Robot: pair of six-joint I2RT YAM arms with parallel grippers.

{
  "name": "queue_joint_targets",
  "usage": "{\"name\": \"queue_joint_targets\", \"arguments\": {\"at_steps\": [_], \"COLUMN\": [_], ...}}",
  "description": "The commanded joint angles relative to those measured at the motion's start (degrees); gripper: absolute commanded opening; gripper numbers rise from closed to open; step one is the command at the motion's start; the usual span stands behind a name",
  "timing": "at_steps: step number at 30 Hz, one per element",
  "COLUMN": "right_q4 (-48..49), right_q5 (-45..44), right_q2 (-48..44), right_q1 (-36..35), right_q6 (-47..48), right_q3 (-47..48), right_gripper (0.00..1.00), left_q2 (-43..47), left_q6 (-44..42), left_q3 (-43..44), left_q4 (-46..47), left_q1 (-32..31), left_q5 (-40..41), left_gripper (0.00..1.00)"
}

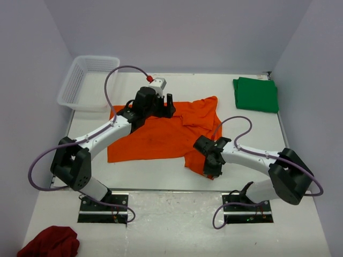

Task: Fold and stack the t-shirts
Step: Grap the side of the flattened tshirt closest away from the robot with both arms

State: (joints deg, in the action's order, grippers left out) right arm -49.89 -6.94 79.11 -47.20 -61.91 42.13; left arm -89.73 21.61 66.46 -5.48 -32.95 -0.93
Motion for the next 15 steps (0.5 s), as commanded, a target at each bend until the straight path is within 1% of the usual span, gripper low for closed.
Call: {"name": "queue_joint_targets", "arguments": {"at_steps": [1, 3, 4, 5, 6, 7, 9, 13, 14, 15], "right_q4": [0.23, -0.9, -2.22, -3.62, -5.73, -6.96, -10.03, -16.1, -17.07, -17.43], "right_q5": [-1.15, -1.93, -4.72, -6.4, -7.9, -9.74, -11.33, -14.93, -15.38, -15.91], "right_q2": [1.3, 1.48, 0.53, -0.53, -2.1, -5.69, -9.13, -15.38, -18.35, -20.29], "right_q1": [-0.26, -0.26, -0.26, -0.26, -0.26, -0.26, -0.17, -0.26, -0.26, -0.26], "right_q6": [-0.76, -1.02, -2.59, -3.21, -3.74, -4.44, -4.19, -4.62, -4.97, -5.15], "right_q3": [1.73, 2.25, 2.52, 2.69, 2.78, 2.96, 4.18, 7.35, 7.53, 7.01], "right_gripper": [0.26, 0.25, 0.25, 0.27, 0.3, 0.31, 0.33, 0.34, 0.36, 0.46], "left_q2": [2.9, 2.72, 2.37, 2.2, 1.93, 1.32, 0.79, 0.0, 0.08, 0.35], "left_q6": [1.07, 0.98, 0.72, 0.54, 0.46, 0.37, 0.28, 1.07, 1.16, 1.51], "left_q3": [-1.94, -2.21, -2.38, -2.82, -2.82, -2.91, -3.26, -4.93, -5.37, -6.42], "left_q4": [4.33, 4.42, 4.42, 6.86, 6.97, 7.06, 7.23, 7.15, 7.23, 7.23], "left_q1": [-1.32, -3.08, -4.56, -5.62, -6.59, -8.78, -10.72, -13.89, -14.42, -15.47], "left_q5": [1.99, 1.64, 1.02, -0.46, -0.83, -1.0, 0.04, 0.67, 0.58, 0.66], "left_gripper": [0.78, 0.77, 0.77, 0.77, 0.77, 0.77, 0.77, 0.76, 0.75, 0.74]}}
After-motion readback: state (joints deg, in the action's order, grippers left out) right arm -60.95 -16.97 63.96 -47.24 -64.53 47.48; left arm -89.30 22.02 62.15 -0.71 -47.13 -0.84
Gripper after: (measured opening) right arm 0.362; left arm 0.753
